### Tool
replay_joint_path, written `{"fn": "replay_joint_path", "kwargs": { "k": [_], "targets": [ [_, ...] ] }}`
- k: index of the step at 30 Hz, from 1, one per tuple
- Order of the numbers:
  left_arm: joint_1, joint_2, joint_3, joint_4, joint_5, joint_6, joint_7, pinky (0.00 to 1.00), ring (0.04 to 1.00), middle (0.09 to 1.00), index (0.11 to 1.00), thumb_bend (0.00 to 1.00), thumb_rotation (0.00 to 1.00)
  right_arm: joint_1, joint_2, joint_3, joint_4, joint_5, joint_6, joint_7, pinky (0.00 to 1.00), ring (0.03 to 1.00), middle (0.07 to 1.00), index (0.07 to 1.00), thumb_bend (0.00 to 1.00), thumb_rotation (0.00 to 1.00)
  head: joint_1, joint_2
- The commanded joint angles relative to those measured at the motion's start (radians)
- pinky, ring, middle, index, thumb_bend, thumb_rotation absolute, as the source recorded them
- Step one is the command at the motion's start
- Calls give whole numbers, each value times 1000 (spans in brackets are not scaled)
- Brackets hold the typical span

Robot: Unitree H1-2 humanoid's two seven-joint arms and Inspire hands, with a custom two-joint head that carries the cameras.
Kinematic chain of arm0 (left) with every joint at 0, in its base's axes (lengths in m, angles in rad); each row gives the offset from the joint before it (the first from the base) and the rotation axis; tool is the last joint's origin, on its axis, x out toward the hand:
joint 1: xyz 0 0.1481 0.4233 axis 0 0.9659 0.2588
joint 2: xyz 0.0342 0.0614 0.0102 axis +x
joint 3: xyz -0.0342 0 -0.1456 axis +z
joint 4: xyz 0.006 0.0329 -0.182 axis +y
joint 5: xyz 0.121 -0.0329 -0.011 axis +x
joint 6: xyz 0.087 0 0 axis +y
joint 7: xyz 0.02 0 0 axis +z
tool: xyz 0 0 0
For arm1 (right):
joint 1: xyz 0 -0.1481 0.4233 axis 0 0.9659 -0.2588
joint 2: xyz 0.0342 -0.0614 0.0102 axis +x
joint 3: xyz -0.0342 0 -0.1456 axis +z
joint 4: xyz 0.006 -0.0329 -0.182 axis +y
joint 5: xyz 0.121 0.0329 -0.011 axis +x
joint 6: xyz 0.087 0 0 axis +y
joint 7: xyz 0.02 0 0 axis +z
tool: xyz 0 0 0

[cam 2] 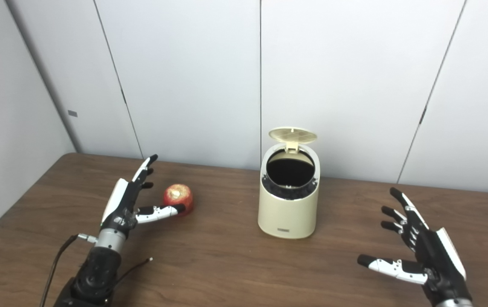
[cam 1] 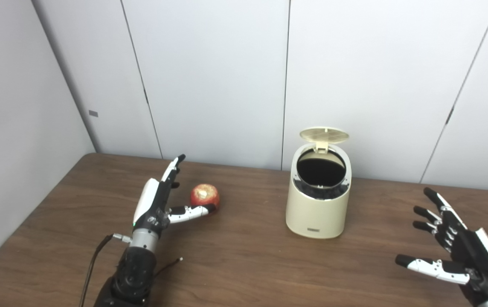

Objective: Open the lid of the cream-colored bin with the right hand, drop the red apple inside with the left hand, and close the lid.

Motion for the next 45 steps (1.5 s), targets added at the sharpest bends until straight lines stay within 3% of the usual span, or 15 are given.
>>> {"fn": "replay_joint_path", "kwargs": {
  "k": [1, 10, 17, 23, 29, 31, 34, 45],
  "targets": [
    [-47, 33, -15, 15, 47, -23, 52, 802, 917, 966, 1000, 935, 266, -22, -11, -7, -56, 0, 2, -11, 772, 873, 997, 955, 734, 33, -2, 4],
    [-80, 34, -74, 140, 116, 0, 126, 732, 886, 943, 981, 939, 234, -13, -6, -13, -106, 12, 51, -12, 798, 883, 1000, 959, 729, 0, -13, 12],
    [-90, 53, -150, 181, 226, 38, 192, 634, 770, 815, 891, 885, 235, -11, -11, -12, -121, 12, 67, -8, 803, 884, 1000, 959, 719, 3, -11, 15],
    [-87, 68, -191, 177, 283, 101, 198, 525, 623, 669, 759, 819, 208, -8, -13, -9, -133, 4, 80, -8, 803, 888, 1000, 959, 693, 0, -12, 17],
    [-86, 81, -215, 179, 299, 100, 202, 420, 514, 568, 624, 768, 131, -8, -11, -14, -132, 16, 80, -7, 816, 892, 1000, 960, 685, 0, -16, 26],
    [-85, 81, -219, 178, 298, 100, 202, 400, 491, 539, 526, 586, 82, -8, -11, -15, -135, 17, 87, -8, 818, 893, 1000, 961, 684, 3, -16, 26],
    [-83, 78, -218, 180, 289, 96, 204, 380, 464, 477, 511, 530, 8, -5, -9, -18, -142, 26, 99, -8, 808, 896, 1000, 958, 676, 24, -16, 26],
    [-78, 61, -210, 163, 290, 37, 317, 337, 409, 462, 500, 524, 0, -2, -4, -5, -136, -11, 88, -20, 722, 870, 979, 939, 668, 71, -42, 16]
  ]
}}
